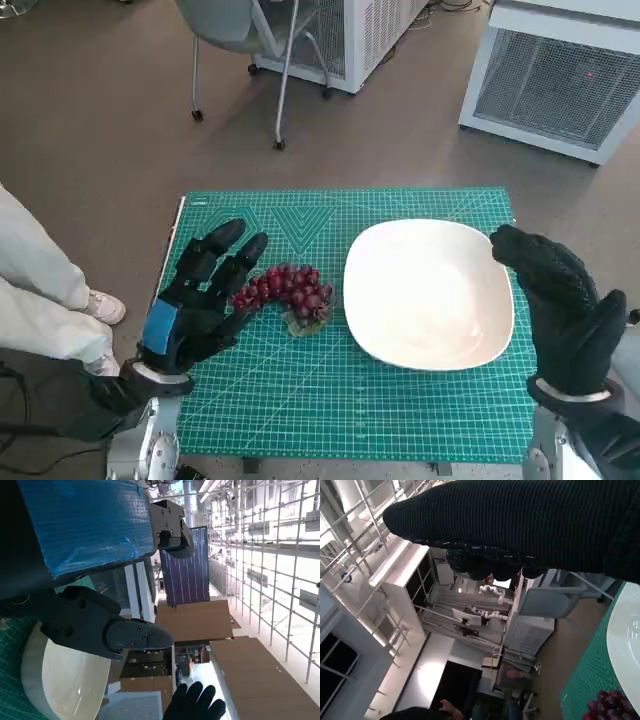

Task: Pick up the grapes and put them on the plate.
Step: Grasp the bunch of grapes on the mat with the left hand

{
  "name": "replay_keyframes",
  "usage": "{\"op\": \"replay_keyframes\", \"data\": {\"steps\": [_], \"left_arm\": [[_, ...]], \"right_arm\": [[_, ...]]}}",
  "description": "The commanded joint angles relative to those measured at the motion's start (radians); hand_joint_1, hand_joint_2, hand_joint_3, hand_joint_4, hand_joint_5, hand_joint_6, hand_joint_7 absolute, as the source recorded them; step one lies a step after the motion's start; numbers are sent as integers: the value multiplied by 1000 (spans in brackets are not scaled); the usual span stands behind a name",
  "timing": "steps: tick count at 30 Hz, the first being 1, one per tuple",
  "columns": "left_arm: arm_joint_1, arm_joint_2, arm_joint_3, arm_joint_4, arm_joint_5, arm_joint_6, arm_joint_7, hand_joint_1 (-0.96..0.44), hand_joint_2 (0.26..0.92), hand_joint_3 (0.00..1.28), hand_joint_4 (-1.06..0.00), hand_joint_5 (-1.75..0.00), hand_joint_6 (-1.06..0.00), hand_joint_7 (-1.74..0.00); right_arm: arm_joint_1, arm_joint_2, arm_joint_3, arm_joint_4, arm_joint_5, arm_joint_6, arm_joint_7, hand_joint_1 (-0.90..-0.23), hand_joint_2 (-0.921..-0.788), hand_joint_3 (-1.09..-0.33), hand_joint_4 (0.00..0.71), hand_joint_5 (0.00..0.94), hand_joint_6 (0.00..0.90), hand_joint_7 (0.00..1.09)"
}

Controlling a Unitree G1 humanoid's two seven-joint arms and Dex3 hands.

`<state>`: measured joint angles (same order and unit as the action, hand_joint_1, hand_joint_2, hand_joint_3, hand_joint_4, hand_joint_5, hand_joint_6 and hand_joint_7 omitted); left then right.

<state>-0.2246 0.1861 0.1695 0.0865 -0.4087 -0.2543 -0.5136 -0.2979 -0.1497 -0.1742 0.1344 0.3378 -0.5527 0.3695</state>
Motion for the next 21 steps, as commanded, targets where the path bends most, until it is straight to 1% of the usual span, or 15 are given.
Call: {"op": "replay_keyframes", "data": {"steps": [1, 5, 8, 12, 14, 17, 19, 21], "left_arm": [[-6, -6, -1, 2, 1, -4, 2, -461, 921, 209, -285, -82, -145, -588], [-11, -3, -4, 1, 16, -12, 7, -460, 921, 207, -287, -81, -146, -587], [-24, 13, -9, 5, 75, -43, 28, -452, 921, 199, -289, -80, -141, -584], [-59, 85, -25, 21, 300, -137, 109, -436, 921, 149, -281, -63, -128, -550], [-75, 130, -36, 20, 423, -160, 153, -428, 921, 107, -269, -45, -135, -502], [-98, 192, -61, 9, 583, -161, 206, -420, 904, 44, -227, -18, -178, -343], [-113, 222, -79, 3, 664, -150, 231, -415, 883, 22, -195, -9, -204, -244], [-128, 246, -99, -8, 731, -125, 246, -404, 860, 12, -167, -5, -215, -179]], "right_arm": [[16, -3, -3, 5, 2, 15, 3, -501, -921, -521, 538, 1, 166, 612], [14, -3, -4, 7, 2, 15, 4, -503, -921, -520, 538, 1, 166, 611], [11, -4, -4, 8, 3, 16, 5, -504, -921, -519, 537, 1, 166, 611], [8, -6, -4, 9, 3, 17, 6, -504, -921, -517, 533, 0, 167, 610], [6, -8, -4, 12, 4, 17, 8, -504, -921, -517, 532, 0, 167, 610], [3, -11, -6, 18, 5, 14, 12, -504, -921, -515, 532, 0, 168, 609], [2, -12, -6, 20, 5, 13, 12, -504, -921, -514, 532, 0, 169, 608], [1, -12, -7, 21, 5, 13, 12, -504, -921, -514, 532, 0, 169, 608]]}}
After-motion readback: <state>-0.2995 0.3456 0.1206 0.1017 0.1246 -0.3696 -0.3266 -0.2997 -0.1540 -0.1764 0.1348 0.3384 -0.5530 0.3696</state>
